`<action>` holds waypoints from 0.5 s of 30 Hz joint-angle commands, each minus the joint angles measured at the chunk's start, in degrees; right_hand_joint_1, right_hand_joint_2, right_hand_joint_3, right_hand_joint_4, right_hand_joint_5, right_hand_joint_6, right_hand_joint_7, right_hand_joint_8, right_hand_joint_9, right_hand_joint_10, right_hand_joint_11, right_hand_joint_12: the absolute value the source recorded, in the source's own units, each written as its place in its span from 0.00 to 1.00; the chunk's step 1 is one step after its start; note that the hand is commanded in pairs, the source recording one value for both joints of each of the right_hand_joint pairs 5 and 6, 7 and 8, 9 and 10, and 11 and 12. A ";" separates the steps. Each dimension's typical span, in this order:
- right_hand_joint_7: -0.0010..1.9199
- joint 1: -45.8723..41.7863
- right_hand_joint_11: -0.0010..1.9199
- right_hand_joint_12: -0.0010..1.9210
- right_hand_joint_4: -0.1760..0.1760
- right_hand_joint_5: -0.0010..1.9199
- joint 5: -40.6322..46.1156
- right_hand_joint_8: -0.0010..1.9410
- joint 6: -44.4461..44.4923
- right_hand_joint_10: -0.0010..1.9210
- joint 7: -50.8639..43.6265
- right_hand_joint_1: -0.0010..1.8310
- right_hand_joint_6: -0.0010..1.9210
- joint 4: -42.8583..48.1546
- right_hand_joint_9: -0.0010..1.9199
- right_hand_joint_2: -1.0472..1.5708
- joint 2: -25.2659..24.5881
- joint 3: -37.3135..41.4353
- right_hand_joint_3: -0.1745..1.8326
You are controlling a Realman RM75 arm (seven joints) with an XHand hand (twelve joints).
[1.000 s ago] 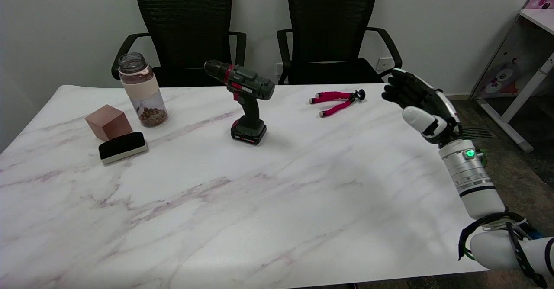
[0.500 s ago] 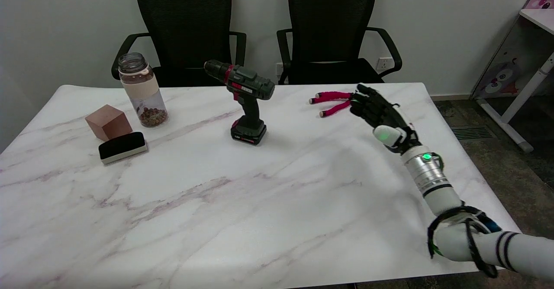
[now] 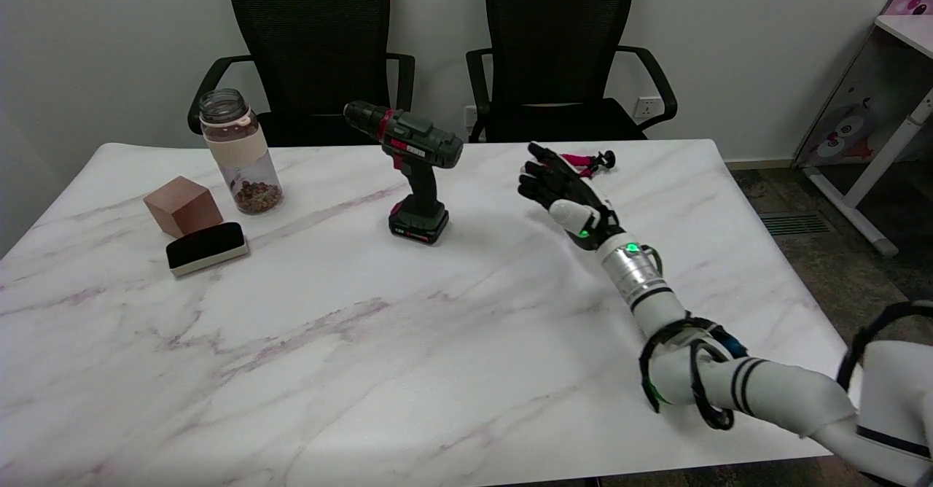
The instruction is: Pick up the power screwdriver.
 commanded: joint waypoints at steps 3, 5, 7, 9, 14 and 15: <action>0.11 16.19 0.15 0.15 1.00 0.11 -3.06 0.11 -14.12 0.16 -3.78 0.49 0.11 12.87 0.16 0.18 -12.09 -5.90 0.48; 0.11 17.70 0.15 0.14 1.00 0.11 -3.06 0.11 -15.30 0.16 -4.47 0.49 0.11 13.41 0.16 0.18 -12.78 -6.49 0.49; 0.11 18.64 0.14 0.14 1.00 0.11 -3.06 0.11 -15.87 0.15 -4.56 0.49 0.11 13.97 0.15 0.18 -13.48 -7.06 0.48; 0.12 19.57 0.13 0.13 1.00 0.12 -3.06 0.12 -16.02 0.15 -4.59 0.49 0.12 14.74 0.15 0.18 -14.34 -7.83 0.48; 0.12 20.55 0.13 0.13 1.00 0.12 -3.06 0.11 -16.78 0.15 -5.25 0.49 0.12 15.69 0.15 0.17 -15.94 -8.25 0.47; 0.11 20.64 0.13 0.13 1.00 0.11 -3.06 0.11 -17.07 0.15 -5.69 0.49 0.11 15.69 0.15 0.17 -16.02 -8.25 0.47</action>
